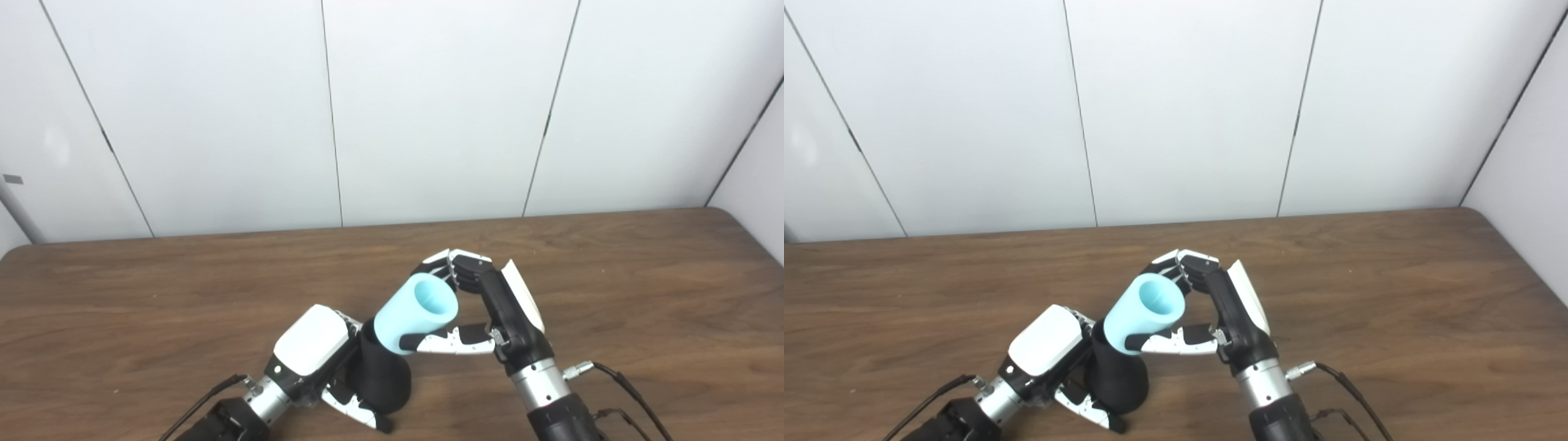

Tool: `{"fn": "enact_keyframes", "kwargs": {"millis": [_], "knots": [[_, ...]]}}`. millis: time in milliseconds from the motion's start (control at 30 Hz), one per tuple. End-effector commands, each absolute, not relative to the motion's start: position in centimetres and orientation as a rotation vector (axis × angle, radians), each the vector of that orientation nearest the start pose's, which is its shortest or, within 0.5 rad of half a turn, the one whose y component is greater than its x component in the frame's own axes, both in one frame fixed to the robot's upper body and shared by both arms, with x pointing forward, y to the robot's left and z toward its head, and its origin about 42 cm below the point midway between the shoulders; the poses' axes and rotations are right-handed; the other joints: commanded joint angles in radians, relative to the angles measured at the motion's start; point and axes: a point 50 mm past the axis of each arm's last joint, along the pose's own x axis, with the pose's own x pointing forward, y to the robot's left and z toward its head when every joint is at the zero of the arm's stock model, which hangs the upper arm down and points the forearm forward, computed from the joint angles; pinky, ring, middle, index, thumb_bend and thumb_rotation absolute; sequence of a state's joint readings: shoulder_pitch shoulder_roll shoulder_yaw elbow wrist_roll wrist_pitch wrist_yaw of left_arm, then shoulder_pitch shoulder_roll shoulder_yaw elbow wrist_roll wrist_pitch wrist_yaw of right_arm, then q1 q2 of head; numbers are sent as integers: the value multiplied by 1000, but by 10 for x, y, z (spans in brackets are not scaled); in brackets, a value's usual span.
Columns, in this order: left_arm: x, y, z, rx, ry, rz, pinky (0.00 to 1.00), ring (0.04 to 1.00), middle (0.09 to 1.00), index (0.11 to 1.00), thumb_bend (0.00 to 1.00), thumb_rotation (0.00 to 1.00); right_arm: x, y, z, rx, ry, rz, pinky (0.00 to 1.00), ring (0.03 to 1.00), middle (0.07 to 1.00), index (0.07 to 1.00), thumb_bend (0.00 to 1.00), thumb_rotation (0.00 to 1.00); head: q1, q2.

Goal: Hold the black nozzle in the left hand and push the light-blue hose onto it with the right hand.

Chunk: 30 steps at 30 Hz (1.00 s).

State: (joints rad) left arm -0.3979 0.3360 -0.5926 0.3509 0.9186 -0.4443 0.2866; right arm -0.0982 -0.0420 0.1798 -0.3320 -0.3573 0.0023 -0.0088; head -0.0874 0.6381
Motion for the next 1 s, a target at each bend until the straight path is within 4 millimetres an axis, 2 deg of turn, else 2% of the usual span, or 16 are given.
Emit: {"fn": "enact_keyframes", "kwargs": {"millis": [0, 167, 333, 500, 733, 967], "knots": [[293, 155, 34, 1133, -510, -766, 96, 143, 212, 482, 519, 41, 297, -155, 227, -382, -567, 124, 289, 348, 455, 534, 517, 0, -2, 2], [292, 155, 34, 1136, -513, -769, 99, 148, 219, 482, 519, 41, 300, -156, 230, -421, -611, 105, 200, 273, 446, 539, 517, 0, -7, 3], [293, 156, 33, 1140, -511, -771, 112, 160, 236, 483, 518, 41, 300, -158, 231, -433, -618, 100, 183, 258, 446, 541, 517, 0, -12, 1], [294, 157, 31, 1127, -503, -767, 94, 142, 212, 482, 518, 41, 300, -161, 232, -438, -613, 91, 239, 305, 448, 538, 517, 0, -15, -2], [294, 156, 32, 1137, -497, -775, 103, 152, 227, 483, 518, 41, 301, -162, 235, -438, -614, 92, 297, 354, 453, 536, 517, 0, -14, 0], [294, 157, 33, 1137, -509, -774, 107, 154, 226, 483, 518, 41, 300, -163, 233, -440, -599, 96, 252, 322, 454, 535, 518, 0, -19, 2]]}}
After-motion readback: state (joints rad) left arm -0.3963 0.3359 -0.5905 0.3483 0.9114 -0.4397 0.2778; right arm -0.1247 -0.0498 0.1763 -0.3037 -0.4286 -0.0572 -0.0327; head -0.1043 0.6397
